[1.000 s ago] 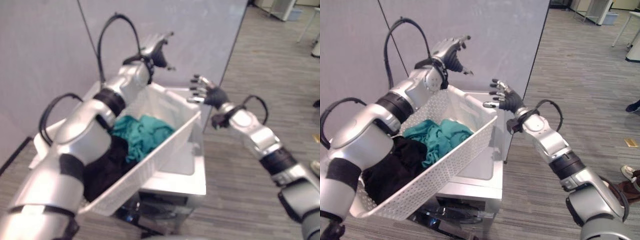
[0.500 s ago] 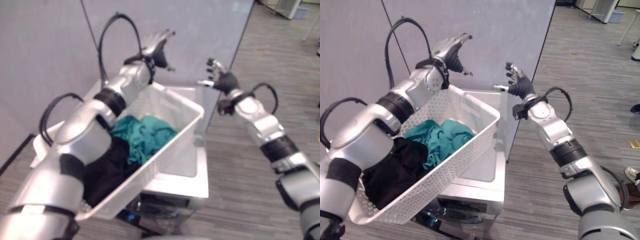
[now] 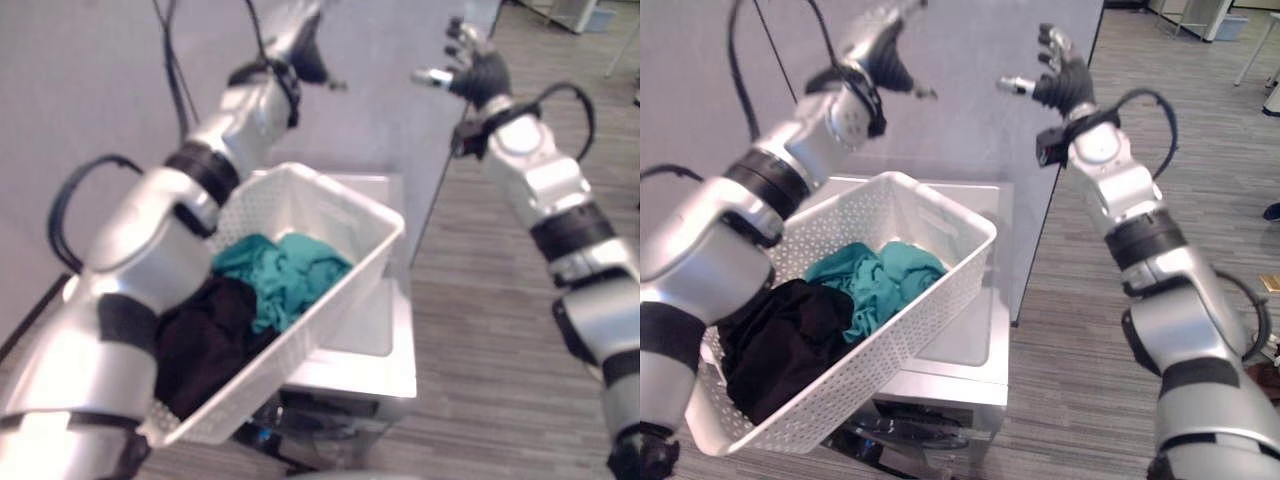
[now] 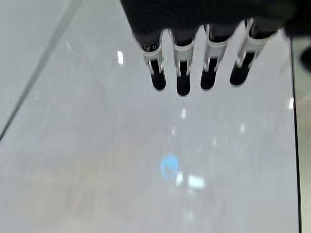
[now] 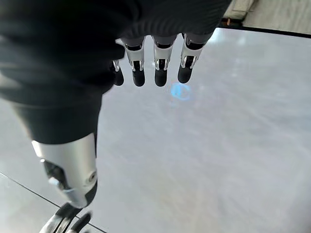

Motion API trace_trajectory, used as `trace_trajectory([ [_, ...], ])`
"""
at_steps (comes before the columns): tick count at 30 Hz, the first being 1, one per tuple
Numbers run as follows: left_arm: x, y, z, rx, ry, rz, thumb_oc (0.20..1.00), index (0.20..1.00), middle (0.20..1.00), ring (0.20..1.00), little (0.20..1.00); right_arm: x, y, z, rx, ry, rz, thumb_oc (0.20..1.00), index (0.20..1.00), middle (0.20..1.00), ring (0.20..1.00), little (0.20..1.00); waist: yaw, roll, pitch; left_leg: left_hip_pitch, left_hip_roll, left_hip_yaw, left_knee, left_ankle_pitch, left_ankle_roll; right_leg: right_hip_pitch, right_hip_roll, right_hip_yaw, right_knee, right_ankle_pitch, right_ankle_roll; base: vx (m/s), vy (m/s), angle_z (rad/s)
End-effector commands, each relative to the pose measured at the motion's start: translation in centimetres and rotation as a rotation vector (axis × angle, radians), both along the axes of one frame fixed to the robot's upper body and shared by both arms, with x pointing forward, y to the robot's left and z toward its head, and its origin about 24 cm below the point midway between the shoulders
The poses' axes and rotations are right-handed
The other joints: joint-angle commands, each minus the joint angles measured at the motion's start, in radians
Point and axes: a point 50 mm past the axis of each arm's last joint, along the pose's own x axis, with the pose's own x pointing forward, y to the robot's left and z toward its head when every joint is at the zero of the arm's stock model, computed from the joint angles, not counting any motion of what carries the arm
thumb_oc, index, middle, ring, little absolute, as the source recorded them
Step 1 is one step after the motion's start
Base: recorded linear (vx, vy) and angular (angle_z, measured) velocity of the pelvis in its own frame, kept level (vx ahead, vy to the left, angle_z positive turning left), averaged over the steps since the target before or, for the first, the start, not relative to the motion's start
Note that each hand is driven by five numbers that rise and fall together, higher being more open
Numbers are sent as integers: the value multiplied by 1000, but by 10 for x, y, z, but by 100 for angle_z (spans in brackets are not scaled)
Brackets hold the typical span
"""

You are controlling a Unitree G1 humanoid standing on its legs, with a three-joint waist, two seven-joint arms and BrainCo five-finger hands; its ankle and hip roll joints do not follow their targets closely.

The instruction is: Grab the laundry basket,head to the washer,open it,put in the laundry and shut it.

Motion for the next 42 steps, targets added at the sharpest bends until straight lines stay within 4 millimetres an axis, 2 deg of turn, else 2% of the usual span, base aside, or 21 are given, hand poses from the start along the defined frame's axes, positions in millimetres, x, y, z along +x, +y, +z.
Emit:
trace_trajectory([
  [1,-13,43,51,-152,-145,100,1000,1000,1000,1000,1000,-11,-16,51,99,-161,-30,1000,1000,1000,1000,1000,86,33,-63,135,113,57,26,-141,-76,-111,-62,-2,130,12,92,34,-11,0],
  [5,-30,68,74,-291,-237,56,1000,1000,1000,1000,1000,-23,-15,76,115,-265,-21,1000,1000,1000,1000,1000,102,37,-64,136,113,55,26,-143,-79,-107,-61,-6,125,9,92,8,-4,-2],
  [6,-30,68,73,-292,-237,57,1000,1000,1000,1000,1000,-23,-14,76,114,-265,-21,1000,1000,1000,1000,1000,101,37,-64,136,113,55,26,-143,-79,-106,-61,-6,125,9,92,0,0,0],
  [8,-48,89,84,-359,-337,13,1000,1000,1000,1000,1000,-39,-12,81,87,-363,17,1000,1000,1000,1000,1000,112,39,-61,136,113,50,26,-145,-80,-104,-59,-10,122,4,89,0,0,0],
  [11,-68,117,89,-375,-424,14,1000,1000,1000,1000,1000,-61,-27,83,51,-464,-16,1000,1000,1000,1000,1000,122,42,-63,134,115,44,24,-145,-81,-99,-59,-20,119,-1,88,2,-7,4],
  [12,-68,118,88,-375,-422,14,1000,1000,1000,1000,1000,-61,-27,81,50,-463,-17,1000,1000,1000,1000,1000,121,42,-64,134,115,43,24,-145,-81,-99,-59,-21,119,-1,88,-32,-13,6],
  [17,-124,178,91,-342,-632,119,1000,1000,1000,1000,1000,-117,-85,88,-99,-652,-281,1000,1000,1000,1000,1000,145,38,-75,126,115,24,21,-149,-82,-90,-55,-35,107,-5,82,19,-13,12],
  [18,-134,191,92,-320,-656,170,1000,1000,1000,1000,1000,-126,-97,90,-116,-668,-336,1000,1000,1000,1000,1000,148,38,-78,126,116,23,21,-150,-82,-87,-54,-38,105,-5,82,14,-28,10],
  [19,-147,215,88,-321,-672,261,1000,1000,1000,1000,1000,-137,-116,91,-132,-674,-416,1000,1000,1000,1000,1000,155,33,-81,127,117,20,21,-151,-84,-82,-53,-39,101,-4,82,10,-35,2],
  [22,-167,255,81,-330,-672,423,1000,1000,1000,1000,1000,-152,-143,90,-134,-660,-521,1000,1000,1000,1000,1000,159,35,-86,130,120,20,21,-150,-88,-76,-51,-43,95,-5,81,-7,-36,-1],
  [25,-196,299,71,-282,-637,639,1000,1000,1000,1000,1000,-180,-182,89,-165,-635,-686,1000,1000,1000,1000,1000,156,29,-93,130,126,20,22,-145,-95,-71,-49,-48,88,-4,80,-6,-44,-2],
  [26,-197,300,70,-284,-636,636,1000,1000,1000,1000,1000,-181,-183,88,-165,-635,-686,1000,1000,1000,1000,1000,158,29,-93,130,126,20,22,-145,-95,-71,-49,-48,88,-4,79,-3,-34,1],
  [27,-209,312,70,-271,-631,695,1000,1000,1000,1000,1000,-191,-197,86,-170,-615,-748,1000,1000,1000,1000,1000,159,25,-95,129,129,20,23,-144,-97,-72,-49,-49,87,-3,80,-7,-36,0],
  [30,-228,324,69,-225,-627,770,1000,1000,1000,1000,1000,-211,-224,76,-171,-571,-874,1000,1000,1000,1000,1000,170,11,-104,126,134,21,23,-141,-101,-73,-48,-53,83,-2,80,-4,-44,1],
  [34,-239,328,64,-189,-630,801,1000,1000,1000,1000,1000,-236,-252,61,-162,-520,-999,1000,1000,1000,1000,1000,198,-5,-111,117,137,11,22,-135,-105,-72,-47,-61,77,-4,78,-13,-39,4],
  [35,-241,334,56,-199,-618,818,1000,1000,1000,1000,1000,-247,-261,54,-157,-498,-1036,1000,1000,1000,1000,1000,213,-4,-111,113,137,8,23,-133,-106,-72,-48,-65,76,-5,77,-25,-47,5],
  [36,-244,347,40,-234,-587,868,1000,1000,1000,1000,1000,-257,-276,36,-124,-441,-1093,1000,1000,1000,1000,1000,231,-9,-110,108,139,4,22,-129,-108,-71,-46,-70,75,-7,75,-33,-62,3],
  [37,-253,360,18,-286,-558,899,1000,1000,1000,1000,1000,-271,-283,30,-110,-429,-1121,1000,1000,1000,1000,1000,244,6,-107,103,139,-3,22,-126,-109,-70,-46,-74,74,-9,72,-30,-54,5],
  [39,-262,369,3,-326,-537,927,1000,1000,1000,1000,1000,-277,-289,23,-90,-411,-1137,1000,1000,1000,1000,1000,246,15,-104,100,140,-7,23,-124,-110,-70,-45,-76,74,-11,70,-19,-34,5],
  [40,-286,390,-31,-410,-488,1015,1000,1000,1000,1000,1000,-285,-298,6,-37,-373,-1159,1000,1000,1000,1000,1000,243,28,-96,93,142,-15,22,-118,-112,-69,-42,-83,76,-15,65,-26,-44,5],
  [42,-311,408,-62,-478,-436,1124,1000,1000,1000,1000,1000,-290,-308,-15,10,-318,-1186,1000,1000,1000,1000,1000,236,32,-89,88,144,-21,23,-114,-113,-69,-39,-90,76,-17,62,-26,-49,2],
])
